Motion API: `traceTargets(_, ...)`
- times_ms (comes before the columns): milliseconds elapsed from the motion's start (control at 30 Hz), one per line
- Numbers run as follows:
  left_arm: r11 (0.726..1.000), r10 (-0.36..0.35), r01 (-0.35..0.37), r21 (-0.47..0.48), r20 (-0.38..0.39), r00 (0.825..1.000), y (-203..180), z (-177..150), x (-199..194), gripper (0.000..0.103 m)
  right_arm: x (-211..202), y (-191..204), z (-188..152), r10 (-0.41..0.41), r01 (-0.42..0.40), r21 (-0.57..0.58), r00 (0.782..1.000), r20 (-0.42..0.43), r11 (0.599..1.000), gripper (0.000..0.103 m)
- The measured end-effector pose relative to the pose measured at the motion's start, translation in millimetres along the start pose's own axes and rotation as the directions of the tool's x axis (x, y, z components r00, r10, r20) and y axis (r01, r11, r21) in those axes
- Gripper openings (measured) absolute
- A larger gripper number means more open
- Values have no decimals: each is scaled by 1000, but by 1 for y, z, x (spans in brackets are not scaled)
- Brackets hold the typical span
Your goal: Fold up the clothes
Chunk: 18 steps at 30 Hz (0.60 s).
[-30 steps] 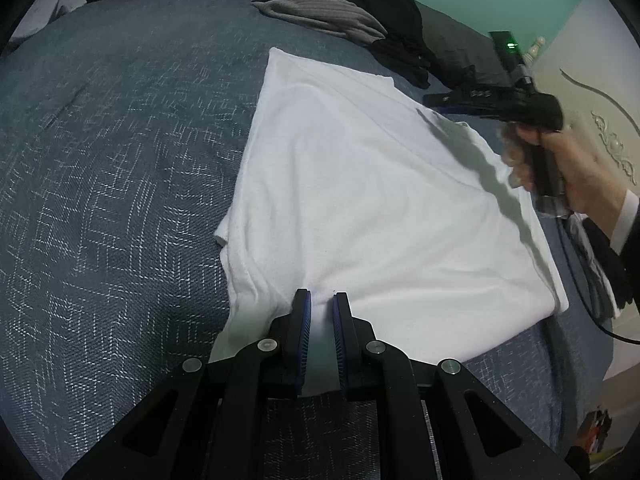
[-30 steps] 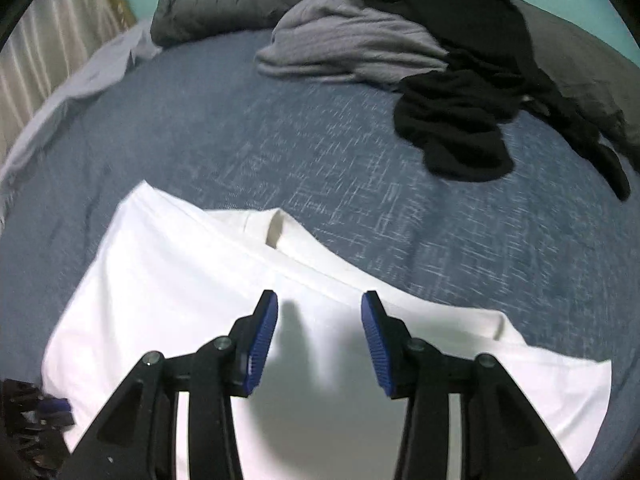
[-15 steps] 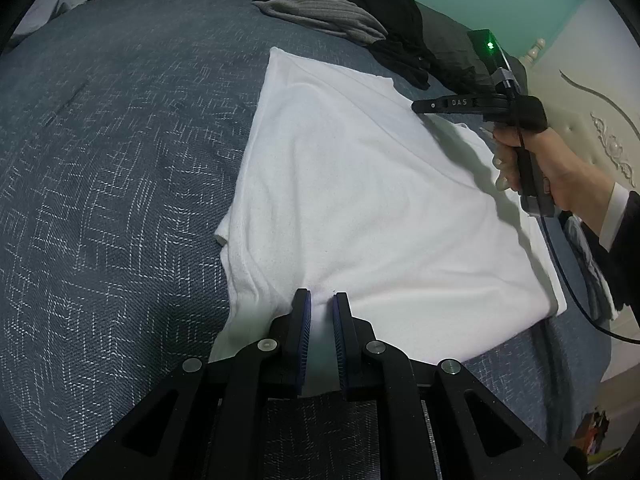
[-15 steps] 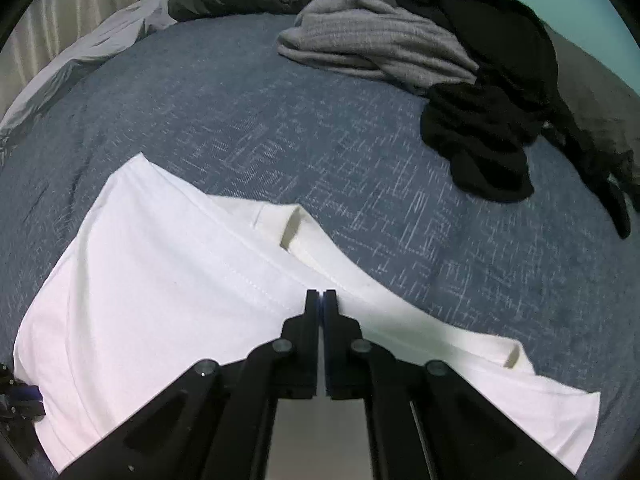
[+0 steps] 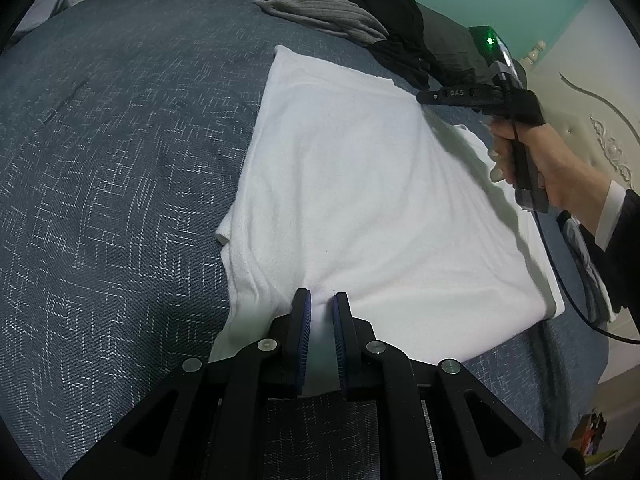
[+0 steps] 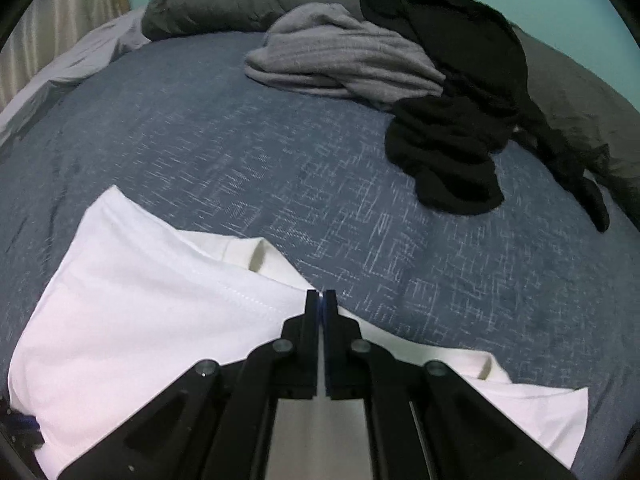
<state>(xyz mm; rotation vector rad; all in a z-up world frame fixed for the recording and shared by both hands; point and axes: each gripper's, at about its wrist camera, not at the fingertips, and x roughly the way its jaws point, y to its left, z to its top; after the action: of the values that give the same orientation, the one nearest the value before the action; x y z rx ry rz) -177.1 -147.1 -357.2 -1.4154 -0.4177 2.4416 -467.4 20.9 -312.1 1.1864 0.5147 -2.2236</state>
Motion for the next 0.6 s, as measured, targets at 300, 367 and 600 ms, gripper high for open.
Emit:
traceTargets(300,1000,0,0,-4,1,1000,-2,0,-1,11,1,-12,2,0,-1,110,1000,12,994,2)
traceTargets(367,1000,-1,1,-4,0,1000,-1,0,0,11,-8,-13,5,21,-28,138,998,54,990,2)
traceTargets(600,1000,1,-1,-7,0,1000,-2,-1,-1,11,-2,34,18,137,-138,47,990,40,989,13)
